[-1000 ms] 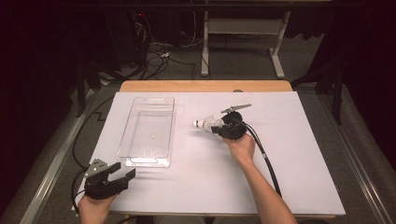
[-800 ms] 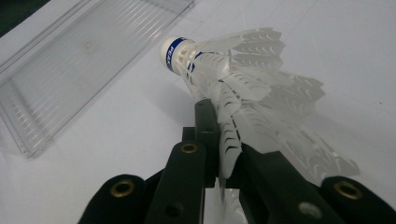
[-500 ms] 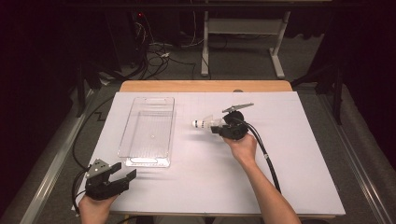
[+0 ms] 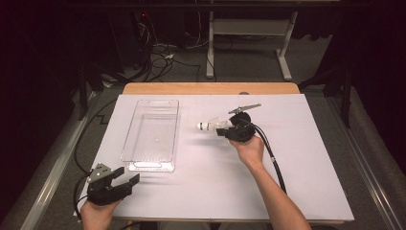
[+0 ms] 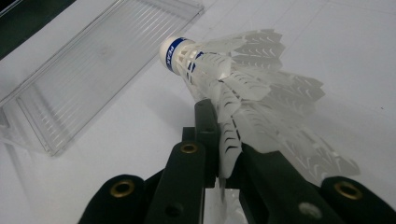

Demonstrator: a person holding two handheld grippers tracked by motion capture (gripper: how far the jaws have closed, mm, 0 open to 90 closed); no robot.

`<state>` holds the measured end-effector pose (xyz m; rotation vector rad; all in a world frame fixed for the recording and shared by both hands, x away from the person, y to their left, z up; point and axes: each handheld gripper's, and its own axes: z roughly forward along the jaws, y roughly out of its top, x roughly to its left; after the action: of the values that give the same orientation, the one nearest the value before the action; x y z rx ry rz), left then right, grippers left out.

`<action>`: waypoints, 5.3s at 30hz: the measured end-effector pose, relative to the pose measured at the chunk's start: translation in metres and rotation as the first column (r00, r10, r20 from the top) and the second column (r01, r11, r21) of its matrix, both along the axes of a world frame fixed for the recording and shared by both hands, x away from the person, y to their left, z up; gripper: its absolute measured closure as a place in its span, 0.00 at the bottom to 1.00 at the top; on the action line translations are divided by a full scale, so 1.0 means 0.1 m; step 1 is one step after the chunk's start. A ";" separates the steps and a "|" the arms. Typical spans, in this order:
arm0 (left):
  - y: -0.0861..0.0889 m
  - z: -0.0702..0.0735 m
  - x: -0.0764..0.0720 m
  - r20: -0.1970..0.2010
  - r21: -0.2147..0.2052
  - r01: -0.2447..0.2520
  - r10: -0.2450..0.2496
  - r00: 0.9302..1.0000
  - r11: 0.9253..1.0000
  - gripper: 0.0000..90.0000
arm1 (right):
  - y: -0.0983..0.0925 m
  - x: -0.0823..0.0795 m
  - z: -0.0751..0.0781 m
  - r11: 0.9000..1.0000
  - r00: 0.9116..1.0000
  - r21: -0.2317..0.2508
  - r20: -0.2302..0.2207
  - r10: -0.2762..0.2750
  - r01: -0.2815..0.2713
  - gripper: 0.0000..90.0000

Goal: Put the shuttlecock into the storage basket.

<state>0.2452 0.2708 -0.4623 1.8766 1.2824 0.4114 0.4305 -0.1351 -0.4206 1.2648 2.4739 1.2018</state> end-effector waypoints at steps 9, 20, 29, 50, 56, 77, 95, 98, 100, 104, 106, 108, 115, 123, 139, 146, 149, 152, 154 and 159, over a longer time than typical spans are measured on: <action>0.01 -0.01 0.00 -0.003 -0.003 -0.004 0.004 1.000 1.000 0.38 | 0.02 0.03 0.04 1.000 1.000 0.010 -0.003 0.004 -0.004 0.99; 0.01 -0.01 -0.02 0.000 -0.007 -0.007 0.007 1.000 1.000 0.38 | 0.13 0.04 0.08 1.000 1.000 0.017 -0.004 0.026 -0.026 0.99; 0.01 -0.02 0.00 -0.010 -0.011 -0.007 0.007 1.000 1.000 0.38 | 0.15 0.07 0.08 0.999 0.999 0.016 -0.014 0.031 -0.031 0.99; -0.01 -0.02 -0.01 -0.004 -0.007 -0.001 0.001 1.000 1.000 0.38 | 0.39 0.10 0.27 0.998 0.998 0.016 0.013 0.064 -0.064 0.99; -0.01 -0.02 -0.01 -0.010 -0.004 0.003 -0.003 1.000 1.000 0.38 | 0.51 0.13 0.31 0.996 0.996 0.020 0.021 0.084 -0.084 0.99; -0.03 -0.04 0.01 -0.018 0.012 0.012 -0.012 1.000 1.000 0.38 | 1.08 0.31 0.46 0.987 0.987 0.021 0.023 0.157 -0.158 0.99; -0.04 -0.05 0.01 -0.020 0.014 0.019 -0.019 1.000 1.000 0.38 | 1.38 0.36 0.39 0.984 0.984 0.017 0.010 0.179 -0.180 0.99; -0.04 -0.05 0.02 -0.024 0.017 0.022 -0.021 0.999 1.000 0.38 | 1.39 0.36 0.38 0.983 0.983 0.008 0.017 0.184 -0.185 0.99; -0.04 -0.05 0.03 -0.024 0.016 0.020 -0.020 1.000 1.000 0.38 | 1.40 0.36 0.38 0.983 0.983 0.006 0.016 0.183 -0.183 0.99; -0.04 -0.05 0.02 -0.021 0.017 0.018 -0.017 1.000 1.000 0.38 | 1.42 0.37 0.39 0.982 0.982 -0.007 0.018 0.188 -0.188 0.99; -0.04 -0.05 0.02 -0.022 0.020 0.018 -0.017 1.000 1.000 0.38 | 1.44 0.37 0.40 0.982 0.982 -0.013 0.018 0.189 -0.189 0.99; -0.04 -0.05 0.02 -0.022 0.021 0.019 -0.018 1.000 1.000 0.38 | 1.47 0.37 0.41 0.982 0.982 -0.014 0.018 0.189 -0.188 0.99; -0.04 -0.05 0.02 -0.023 0.016 0.019 -0.019 1.000 1.000 0.38 | 1.54 0.39 0.39 0.981 0.981 -0.023 0.013 0.191 -0.191 0.99; -0.04 -0.05 0.03 -0.022 0.016 0.023 -0.022 1.000 1.000 0.38 | 1.65 0.42 0.37 0.979 0.979 -0.033 0.007 0.202 -0.202 0.99; -0.04 -0.05 0.04 -0.023 0.017 0.023 -0.023 0.999 1.000 0.38 | 1.83 0.47 0.32 0.975 0.976 -0.040 -0.010 0.220 -0.220 0.99; -0.04 -0.04 0.03 -0.019 0.013 0.022 -0.022 1.000 1.000 0.38 | 1.89 0.51 0.18 0.975 0.975 -0.045 -0.031 0.218 -0.219 0.99; -0.05 -0.04 0.03 -0.018 0.015 0.027 -0.027 0.999 1.000 0.38 | 1.92 0.55 0.13 0.977 0.977 -0.037 -0.036 0.209 -0.210 0.99; -0.05 -0.04 0.03 -0.017 0.012 0.028 -0.027 0.999 1.000 0.38 | 1.96 0.55 0.10 0.977 0.977 -0.043 -0.042 0.207 -0.209 0.99; -0.05 -0.04 0.03 -0.015 0.011 0.026 -0.026 1.000 1.000 0.38 | 1.97 0.55 0.09 0.977 0.978 -0.044 -0.043 0.205 -0.207 0.99; -0.05 -0.04 0.02 -0.013 0.012 0.033 -0.033 0.999 0.999 0.38 | 2.05 0.55 0.03 0.974 0.976 -0.070 -0.048 0.210 -0.213 0.98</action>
<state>0.2473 0.2653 -0.4658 1.9110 1.2583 0.3908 0.4860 0.0702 -0.4171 1.0382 2.7129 1.1231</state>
